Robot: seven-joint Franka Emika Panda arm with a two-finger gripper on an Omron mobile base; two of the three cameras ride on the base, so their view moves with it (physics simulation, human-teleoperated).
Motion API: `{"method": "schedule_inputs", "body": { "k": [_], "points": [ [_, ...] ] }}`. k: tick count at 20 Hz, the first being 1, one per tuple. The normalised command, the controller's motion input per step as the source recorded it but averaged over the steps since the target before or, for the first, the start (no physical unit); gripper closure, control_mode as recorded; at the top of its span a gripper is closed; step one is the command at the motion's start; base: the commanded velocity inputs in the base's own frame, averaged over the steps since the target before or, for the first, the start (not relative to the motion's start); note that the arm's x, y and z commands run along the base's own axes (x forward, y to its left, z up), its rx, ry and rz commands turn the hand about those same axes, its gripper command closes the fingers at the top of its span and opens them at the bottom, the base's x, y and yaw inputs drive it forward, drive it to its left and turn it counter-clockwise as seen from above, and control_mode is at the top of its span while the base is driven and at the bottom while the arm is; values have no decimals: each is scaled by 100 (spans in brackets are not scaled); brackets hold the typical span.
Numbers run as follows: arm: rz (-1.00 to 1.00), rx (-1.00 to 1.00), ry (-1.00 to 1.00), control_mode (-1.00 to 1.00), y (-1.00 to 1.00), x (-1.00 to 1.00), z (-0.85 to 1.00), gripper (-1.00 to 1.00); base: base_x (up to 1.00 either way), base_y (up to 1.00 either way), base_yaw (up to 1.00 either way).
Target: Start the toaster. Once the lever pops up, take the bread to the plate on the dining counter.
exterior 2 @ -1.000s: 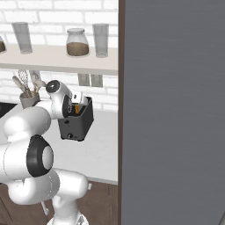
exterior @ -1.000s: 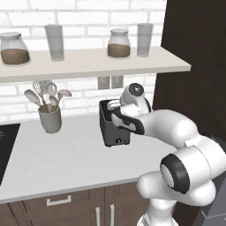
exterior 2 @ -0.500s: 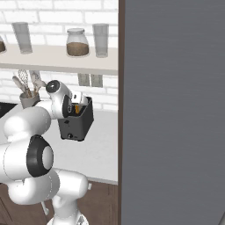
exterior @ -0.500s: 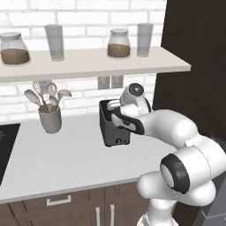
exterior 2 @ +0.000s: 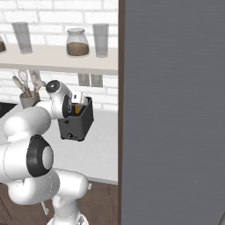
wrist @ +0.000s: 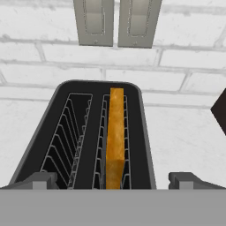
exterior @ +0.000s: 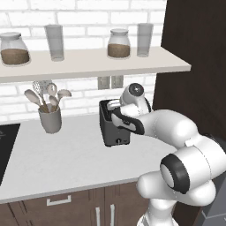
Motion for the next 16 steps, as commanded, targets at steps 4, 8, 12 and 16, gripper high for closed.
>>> {"method": "schedule_inputs", "body": {
  "k": [4,8,12,16],
  "points": [
    [0,0,0,-100,0,0,0,-100,0,0,0],
    [0,0,0,-100,0,0,0,-100,0,0,0],
    [0,0,0,-100,0,0,0,-100,0,0,0],
    [0,0,0,-100,0,0,0,-100,0,0,0]
  ]
}}
